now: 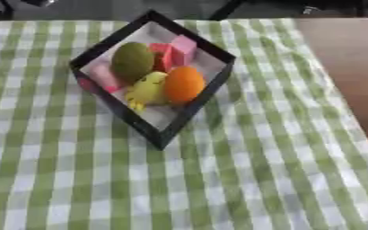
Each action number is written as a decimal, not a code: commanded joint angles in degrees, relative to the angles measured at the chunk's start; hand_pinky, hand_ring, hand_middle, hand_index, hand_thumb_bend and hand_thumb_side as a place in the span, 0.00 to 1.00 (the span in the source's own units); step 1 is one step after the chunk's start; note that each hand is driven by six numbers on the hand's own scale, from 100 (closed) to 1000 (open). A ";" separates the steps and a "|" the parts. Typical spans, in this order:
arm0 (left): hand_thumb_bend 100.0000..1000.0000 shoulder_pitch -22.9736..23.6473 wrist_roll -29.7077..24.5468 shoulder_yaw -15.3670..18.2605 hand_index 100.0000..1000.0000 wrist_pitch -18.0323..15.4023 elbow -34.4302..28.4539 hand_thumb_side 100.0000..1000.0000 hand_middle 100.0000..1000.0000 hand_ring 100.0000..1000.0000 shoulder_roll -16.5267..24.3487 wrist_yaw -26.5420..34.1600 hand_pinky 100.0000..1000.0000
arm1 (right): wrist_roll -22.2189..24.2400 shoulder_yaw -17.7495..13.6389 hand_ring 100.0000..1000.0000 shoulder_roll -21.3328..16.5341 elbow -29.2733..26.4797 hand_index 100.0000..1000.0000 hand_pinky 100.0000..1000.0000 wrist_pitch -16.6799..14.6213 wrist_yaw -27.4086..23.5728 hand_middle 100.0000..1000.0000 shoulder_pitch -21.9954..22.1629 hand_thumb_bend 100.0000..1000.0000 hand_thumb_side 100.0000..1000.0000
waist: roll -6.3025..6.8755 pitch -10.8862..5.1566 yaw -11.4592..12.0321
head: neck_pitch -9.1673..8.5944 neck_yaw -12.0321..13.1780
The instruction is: Pick up objects on the table and place them in the box.
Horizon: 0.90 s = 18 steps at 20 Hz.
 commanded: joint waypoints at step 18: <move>0.31 -1.18 -5.08 -7.96 0.62 -7.76 10.71 0.28 0.56 0.68 -10.83 -0.52 0.73 | 1.22 0.63 0.75 -1.76 -0.95 0.79 0.79 0.21 -0.83 0.74 -3.25 0.00 0.53 | 0.29 -1.47 -1.14 | 0.60 1.07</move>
